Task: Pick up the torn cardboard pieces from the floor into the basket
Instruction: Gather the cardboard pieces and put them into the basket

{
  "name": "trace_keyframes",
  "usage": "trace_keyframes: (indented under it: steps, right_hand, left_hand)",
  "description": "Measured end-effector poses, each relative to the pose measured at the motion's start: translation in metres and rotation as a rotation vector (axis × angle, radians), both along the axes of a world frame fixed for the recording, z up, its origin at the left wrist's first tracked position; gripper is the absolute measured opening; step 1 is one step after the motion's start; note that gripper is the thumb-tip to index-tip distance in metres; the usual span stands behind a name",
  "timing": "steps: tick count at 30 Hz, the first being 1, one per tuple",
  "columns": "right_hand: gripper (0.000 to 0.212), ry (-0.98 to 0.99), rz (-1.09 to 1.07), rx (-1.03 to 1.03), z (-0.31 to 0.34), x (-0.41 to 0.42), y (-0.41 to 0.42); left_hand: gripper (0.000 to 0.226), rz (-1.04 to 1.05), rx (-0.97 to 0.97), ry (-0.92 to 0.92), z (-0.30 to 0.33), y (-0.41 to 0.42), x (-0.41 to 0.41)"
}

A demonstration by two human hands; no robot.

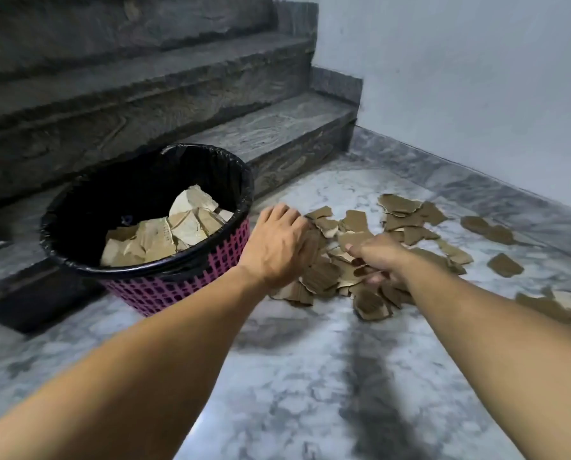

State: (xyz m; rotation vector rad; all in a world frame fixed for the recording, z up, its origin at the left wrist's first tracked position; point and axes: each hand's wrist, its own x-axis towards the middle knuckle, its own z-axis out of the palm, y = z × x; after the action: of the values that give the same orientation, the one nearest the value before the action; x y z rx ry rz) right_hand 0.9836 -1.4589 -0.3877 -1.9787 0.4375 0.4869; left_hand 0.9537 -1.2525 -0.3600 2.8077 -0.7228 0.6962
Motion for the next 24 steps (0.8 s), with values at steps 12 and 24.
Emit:
trace_keyframes:
  steps: [12,24]
  right_hand:
    - [0.054,0.07,0.149,-0.499,-0.115,0.016,-0.092]
    - [0.122,0.186,0.149,-0.68,-0.154,0.114,-0.18]
  left_hand:
    - [0.141,0.415,0.038,1.085,-0.167,-0.033,0.036]
    - [0.17,0.603,0.11,1.282,-0.217,-0.06,0.091]
